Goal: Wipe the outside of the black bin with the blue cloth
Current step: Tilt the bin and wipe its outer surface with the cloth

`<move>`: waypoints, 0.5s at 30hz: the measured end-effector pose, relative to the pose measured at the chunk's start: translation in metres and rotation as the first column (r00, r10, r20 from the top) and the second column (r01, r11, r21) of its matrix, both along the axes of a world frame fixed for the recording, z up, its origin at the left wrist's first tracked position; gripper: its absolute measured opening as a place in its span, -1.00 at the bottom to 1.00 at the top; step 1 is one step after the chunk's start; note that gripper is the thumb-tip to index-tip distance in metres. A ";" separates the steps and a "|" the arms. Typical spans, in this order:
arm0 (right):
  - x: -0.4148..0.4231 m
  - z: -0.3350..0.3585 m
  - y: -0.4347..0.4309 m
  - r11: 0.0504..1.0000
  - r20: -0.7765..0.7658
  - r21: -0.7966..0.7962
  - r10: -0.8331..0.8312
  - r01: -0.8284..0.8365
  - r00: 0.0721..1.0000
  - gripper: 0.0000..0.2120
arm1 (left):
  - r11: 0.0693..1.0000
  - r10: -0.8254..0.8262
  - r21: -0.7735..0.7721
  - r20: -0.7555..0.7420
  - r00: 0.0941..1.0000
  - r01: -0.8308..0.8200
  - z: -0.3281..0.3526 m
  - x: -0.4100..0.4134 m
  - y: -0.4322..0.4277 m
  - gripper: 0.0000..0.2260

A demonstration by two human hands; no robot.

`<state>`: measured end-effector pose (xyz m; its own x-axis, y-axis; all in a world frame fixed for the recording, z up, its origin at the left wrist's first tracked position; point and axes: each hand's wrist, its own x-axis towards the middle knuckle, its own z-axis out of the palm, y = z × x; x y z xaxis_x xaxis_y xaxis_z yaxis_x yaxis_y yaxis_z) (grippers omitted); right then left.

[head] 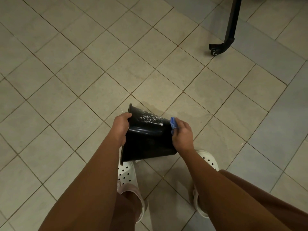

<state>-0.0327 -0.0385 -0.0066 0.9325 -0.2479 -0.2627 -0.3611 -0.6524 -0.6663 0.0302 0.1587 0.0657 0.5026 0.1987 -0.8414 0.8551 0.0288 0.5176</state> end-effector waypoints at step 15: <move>-0.066 -0.015 0.036 0.998 0.150 -0.054 0.036 -0.029 0.988 -0.51 | 0.941 -0.195 0.310 0.166 0.967 0.137 -0.011 -0.001 0.007 -0.68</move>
